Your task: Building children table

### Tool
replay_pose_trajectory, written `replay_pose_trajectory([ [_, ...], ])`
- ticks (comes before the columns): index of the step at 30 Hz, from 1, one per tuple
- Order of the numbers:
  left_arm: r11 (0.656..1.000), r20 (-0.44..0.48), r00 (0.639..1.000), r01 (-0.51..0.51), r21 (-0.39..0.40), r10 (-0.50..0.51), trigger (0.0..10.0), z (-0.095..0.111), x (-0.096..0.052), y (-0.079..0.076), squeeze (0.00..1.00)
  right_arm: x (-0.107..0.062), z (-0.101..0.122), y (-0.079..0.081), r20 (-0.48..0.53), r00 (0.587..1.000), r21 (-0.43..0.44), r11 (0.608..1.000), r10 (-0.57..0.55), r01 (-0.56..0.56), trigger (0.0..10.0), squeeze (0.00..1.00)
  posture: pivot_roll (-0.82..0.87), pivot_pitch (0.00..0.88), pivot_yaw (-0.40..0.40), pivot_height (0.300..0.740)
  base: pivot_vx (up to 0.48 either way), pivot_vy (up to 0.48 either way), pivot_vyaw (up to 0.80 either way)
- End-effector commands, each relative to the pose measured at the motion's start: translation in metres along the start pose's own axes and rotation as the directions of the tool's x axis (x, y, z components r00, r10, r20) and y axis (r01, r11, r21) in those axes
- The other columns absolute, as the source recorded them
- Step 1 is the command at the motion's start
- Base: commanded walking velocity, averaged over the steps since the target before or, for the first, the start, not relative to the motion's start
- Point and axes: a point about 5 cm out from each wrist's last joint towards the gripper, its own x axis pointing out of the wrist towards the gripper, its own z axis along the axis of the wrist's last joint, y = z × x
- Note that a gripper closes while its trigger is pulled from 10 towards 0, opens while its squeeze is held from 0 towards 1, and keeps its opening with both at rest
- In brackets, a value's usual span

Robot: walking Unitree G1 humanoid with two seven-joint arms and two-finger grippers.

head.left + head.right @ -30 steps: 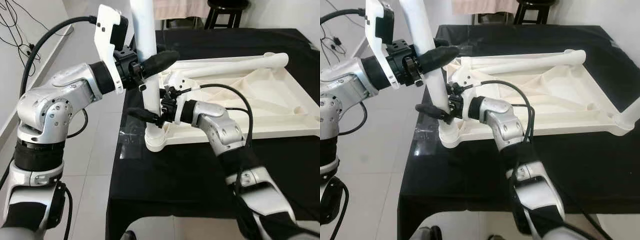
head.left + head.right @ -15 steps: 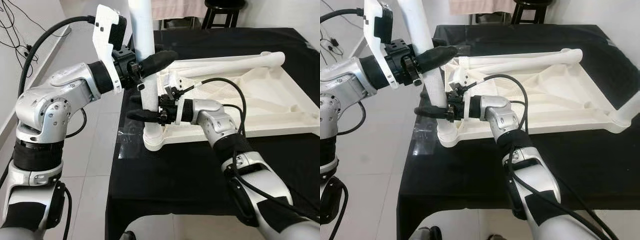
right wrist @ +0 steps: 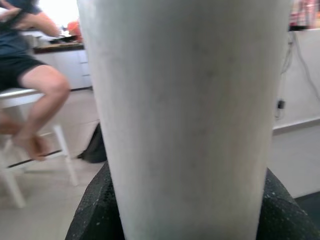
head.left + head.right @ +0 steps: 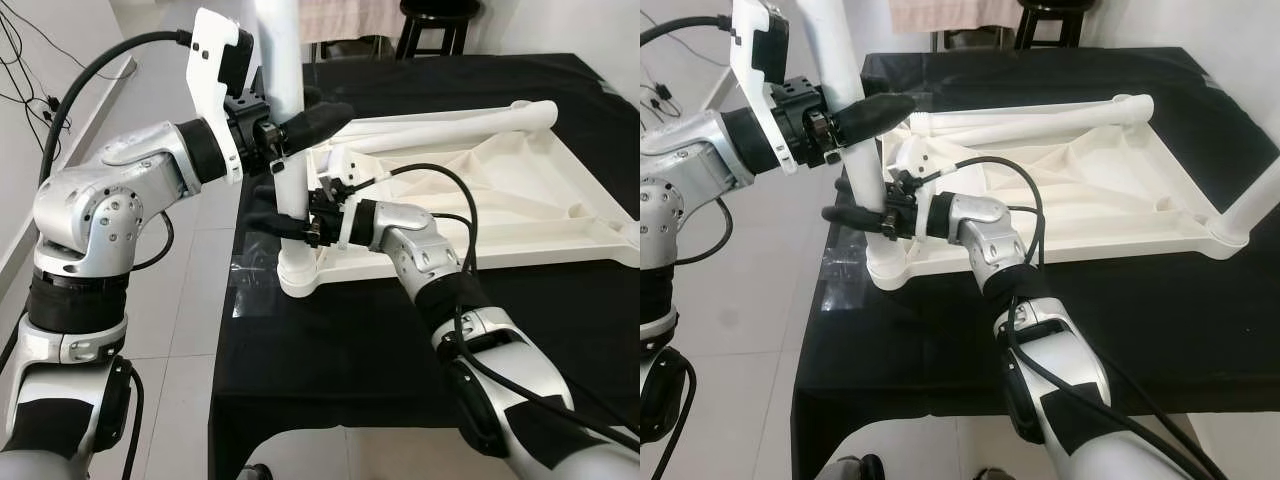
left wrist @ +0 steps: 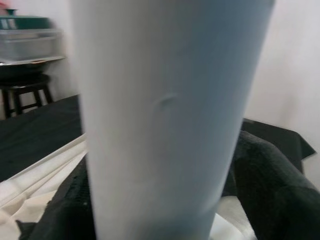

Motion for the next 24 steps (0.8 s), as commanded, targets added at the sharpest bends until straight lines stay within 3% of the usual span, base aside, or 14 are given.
replay_pose_trajectory([
  [1, 0.999, -0.025, 0.998, 0.051, -0.015, -0.051, 10.0, -0.005, 0.005, -0.008, 1.0, -0.012, -0.022, -0.011, -0.078, 0.978, 0.101, 0.974, -0.194, 0.202, 0.0, 0.0, 0.06, 0.185, 0.02, 0.74, 0.0, 0.0, 0.0],
  [2, 1.0, -0.005, 1.0, -0.013, -0.02, 0.013, 10.0, -0.002, 0.002, 0.0, 0.0, -0.017, -0.04, -0.002, -0.127, 0.803, 0.108, 0.797, -0.582, 0.595, 0.0, 0.0, 0.05, 0.188, 0.018, 0.74, 0.0, 0.0, 0.0],
  [3, 1.0, -0.005, 1.0, -0.013, -0.02, 0.013, 10.0, -0.002, 0.002, 0.0, 0.0, -0.017, -0.04, -0.002, -0.127, 0.803, 0.108, 0.797, -0.582, 0.595, 0.0, 0.0, 0.05, 0.188, 0.018, 0.74, 0.0, 0.0, 0.0],
  [4, 0.997, 0.002, 0.997, -0.078, -0.018, 0.078, 10.0, 0.001, -0.002, 0.008, 0.0, -0.021, -0.055, 0.029, -0.172, 0.704, 0.07, 0.704, -0.69, 0.707, 0.0, 0.0, 0.06, 0.195, 0.022, 0.74, 0.0, 0.0, 0.0],
  [5, 0.997, 0.002, 0.997, -0.078, -0.018, 0.078, 10.0, 0.001, -0.002, 0.008, 0.0, -0.021, -0.055, 0.029, -0.172, 0.704, 0.07, 0.704, -0.69, 0.707, 0.0, 0.0, 0.06, 0.195, 0.022, 0.74, 0.0, 0.0, 0.0],
  [6, 0.992, 0.002, 0.992, -0.128, -0.026, 0.128, 10.0, 0.001, -0.006, 0.014, 0.0, -0.025, -0.062, 0.049, -0.198, 0.637, 0.074, 0.636, -0.745, 0.768, 0.0, 0.0, 0.06, 0.204, 0.029, 0.74, 0.0, 0.0, 0.0],
  [9, 0.989, -0.007, 0.989, -0.146, -0.029, 0.146, 10.0, -0.001, -0.01, 0.016, 0.0, -0.023, -0.062, 0.06, -0.191, 0.635, 0.07, 0.635, -0.748, 0.769, 0.0, 0.0, 0.05, 0.183, 0.034, 0.74, 0.0, 0.0, 0.0],
  [10, 0.989, -0.019, 0.989, -0.144, -0.031, 0.144, 10.0, -0.003, -0.011, 0.016, 0.0, -0.016, -0.06, 0.064, -0.167, 0.683, 0.065, 0.683, -0.711, 0.727, 0.0, 0.0, 0.06, 0.182, 0.03, 0.74, 0.0, 0.0, 0.0],
  [11, 0.989, -0.023, 0.99, -0.141, -0.033, 0.14, 10.0, -0.005, -0.012, 0.015, 0.0, -0.012, -0.059, 0.062, -0.155, 0.684, 0.064, 0.684, -0.713, 0.727, 0.0, 0.0, 0.06, 0.17, 0.027, 0.74, 0.0, 0.0, 0.0],
  [16, 0.99, -0.022, 0.99, -0.139, -0.031, 0.138, 10.0, -0.004, -0.012, 0.015, 0.0, -0.01, -0.057, 0.057, -0.142, 0.663, 0.061, 0.662, -0.735, 0.747, 0.0, 0.0, 0.06, 0.167, 0.022, 0.74, 0.0, 0.0, 0.0],
  [17, 0.989, -0.022, 0.99, -0.143, -0.032, 0.142, 10.0, -0.004, -0.011, 0.015, 0.0, -0.011, -0.053, 0.063, -0.16, 0.634, 0.055, 0.635, -0.756, 0.771, 0.0, 0.0, 0.06, 0.167, 0.023, 0.74, 0.0, 0.0, 0.0],
  [21, 0.99, -0.033, 0.99, -0.139, -0.034, 0.138, 10.0, -0.008, -0.012, 0.014, 0.0, -0.01, -0.05, 0.073, -0.168, 0.633, 0.059, 0.634, -0.755, 0.771, 0.0, 0.0, 0.05, 0.157, 0.028, 0.74, 0.0, 0.0, 0.0],
  [22, 0.99, -0.037, 0.99, -0.138, -0.034, 0.136, 0.0, -0.009, -0.013, 0.014, 0.0, -0.01, -0.049, 0.076, -0.171, 0.634, 0.06, 0.634, -0.754, 0.771, 0.0, 0.0, 0.05, 0.157, 0.028, 0.74, 0.0, 0.0, 0.0],
  [24, 0.991, -0.035, 0.992, -0.126, -0.042, 0.125, 0.0, -0.011, -0.012, 0.014, 0.0, -0.009, -0.047, 0.081, -0.17, 0.643, 0.063, 0.643, -0.747, 0.763, 0.0, 0.0, 0.05, 0.151, 0.032, 0.74, 0.0, 0.0, 0.0],
])
